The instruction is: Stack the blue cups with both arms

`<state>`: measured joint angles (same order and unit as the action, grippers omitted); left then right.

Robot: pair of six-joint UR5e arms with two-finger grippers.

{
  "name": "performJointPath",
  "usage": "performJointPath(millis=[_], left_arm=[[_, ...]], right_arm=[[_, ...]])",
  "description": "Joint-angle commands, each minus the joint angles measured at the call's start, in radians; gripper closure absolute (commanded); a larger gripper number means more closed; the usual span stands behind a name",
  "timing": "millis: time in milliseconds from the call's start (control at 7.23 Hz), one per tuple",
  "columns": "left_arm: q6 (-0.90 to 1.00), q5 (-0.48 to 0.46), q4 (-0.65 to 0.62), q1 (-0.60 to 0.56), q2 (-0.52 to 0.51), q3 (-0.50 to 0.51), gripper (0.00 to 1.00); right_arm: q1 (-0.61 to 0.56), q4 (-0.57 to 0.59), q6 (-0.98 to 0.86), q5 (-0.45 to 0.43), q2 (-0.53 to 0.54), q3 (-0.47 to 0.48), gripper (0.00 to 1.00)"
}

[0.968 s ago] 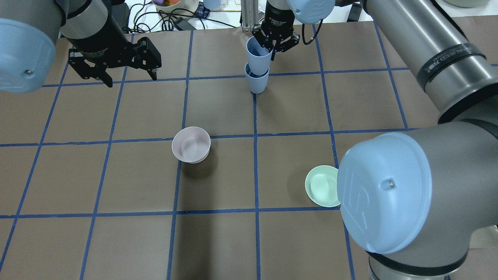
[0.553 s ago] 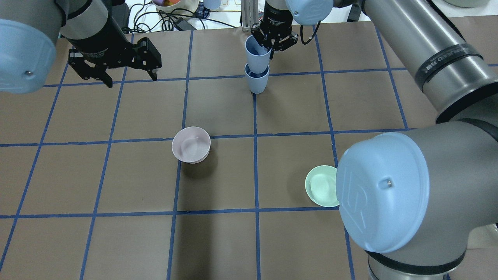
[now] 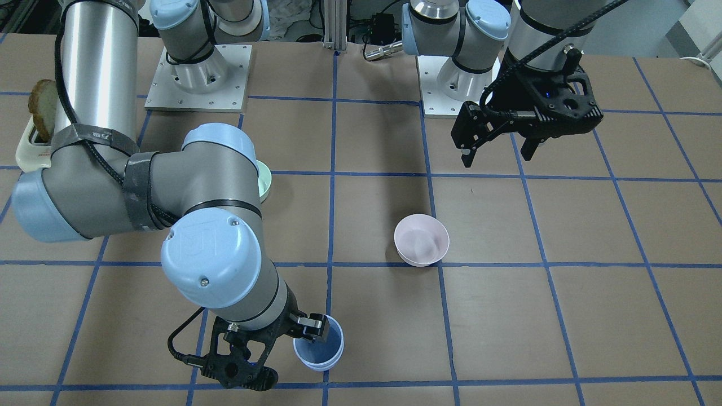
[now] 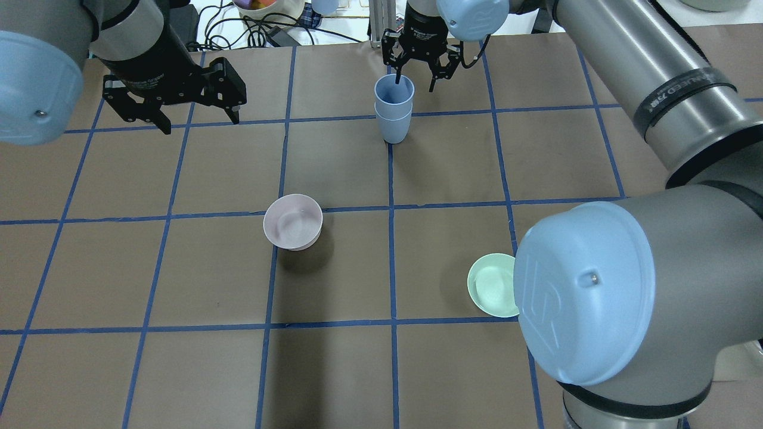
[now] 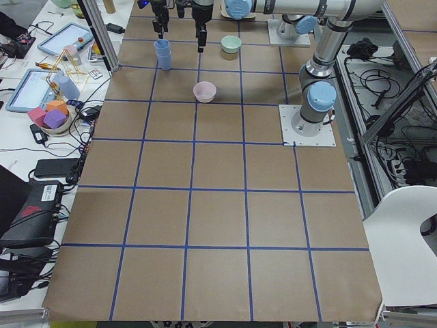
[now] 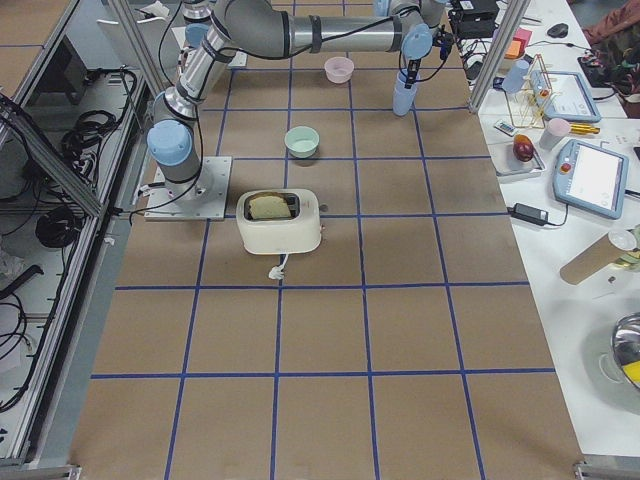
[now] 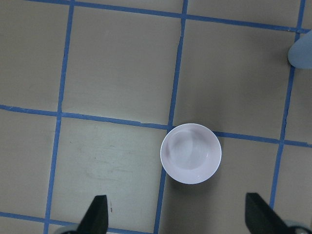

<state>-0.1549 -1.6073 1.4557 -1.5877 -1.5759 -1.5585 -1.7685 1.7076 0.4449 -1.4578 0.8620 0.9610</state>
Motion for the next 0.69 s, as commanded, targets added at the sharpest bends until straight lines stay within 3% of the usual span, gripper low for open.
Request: performJointPath(millis=[0, 415, 553], left_arm=[[0.0, 0.001, 0.0, 0.0, 0.002, 0.0, 0.0], [0.0, 0.0, 0.002, 0.0, 0.007, -0.002, 0.0], [0.0, 0.0, 0.002, 0.0, 0.008, -0.003, 0.0]], right_arm=[[0.014, -0.028, -0.07, -0.074, 0.061, 0.013, 0.0], [0.105, -0.276, -0.308, -0.082, 0.227, 0.063, 0.0], [0.138, -0.281, -0.39, -0.087, 0.283, 0.126, 0.0]])
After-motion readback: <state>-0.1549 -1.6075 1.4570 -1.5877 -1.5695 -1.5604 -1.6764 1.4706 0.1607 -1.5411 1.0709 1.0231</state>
